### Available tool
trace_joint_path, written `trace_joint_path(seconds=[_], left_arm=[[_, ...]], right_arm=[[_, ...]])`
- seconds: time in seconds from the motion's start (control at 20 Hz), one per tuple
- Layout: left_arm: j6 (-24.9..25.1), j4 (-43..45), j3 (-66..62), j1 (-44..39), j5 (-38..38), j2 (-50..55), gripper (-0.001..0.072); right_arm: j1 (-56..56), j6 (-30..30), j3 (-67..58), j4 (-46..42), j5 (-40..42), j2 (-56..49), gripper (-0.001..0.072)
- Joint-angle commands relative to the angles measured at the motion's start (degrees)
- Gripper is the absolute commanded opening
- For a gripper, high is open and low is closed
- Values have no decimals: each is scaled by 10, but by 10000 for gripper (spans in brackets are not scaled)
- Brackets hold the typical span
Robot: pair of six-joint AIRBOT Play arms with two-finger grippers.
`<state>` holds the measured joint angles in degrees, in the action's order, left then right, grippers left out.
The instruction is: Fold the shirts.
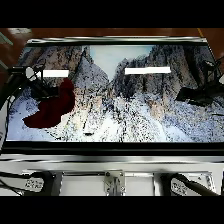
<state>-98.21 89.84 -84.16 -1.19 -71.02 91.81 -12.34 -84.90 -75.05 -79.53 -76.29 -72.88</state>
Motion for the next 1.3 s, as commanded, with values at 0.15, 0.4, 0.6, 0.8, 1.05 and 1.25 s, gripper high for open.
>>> trace_joint_path(seconds=[0.15,0.4,0.6,0.8,1.05,1.25], left_arm=[[30,-25,-50,36,12,141,717],[93,-42,-70,36,-46,143,41],[146,-48,-149,22,-135,74,39],[157,-125,-197,-35,-92,-104,39],[132,-194,-197,-181,-40,-257,39],[104,-192,-167,-318,-11,-243,39]], right_arm=[[0,0,0,0,5,0,688],[0,0,0,18,-14,0,688],[0,1,0,28,-33,0,688],[0,1,0,26,-52,20,688],[0,16,0,19,-24,143,688],[0,16,0,-3,-24,240,688]])
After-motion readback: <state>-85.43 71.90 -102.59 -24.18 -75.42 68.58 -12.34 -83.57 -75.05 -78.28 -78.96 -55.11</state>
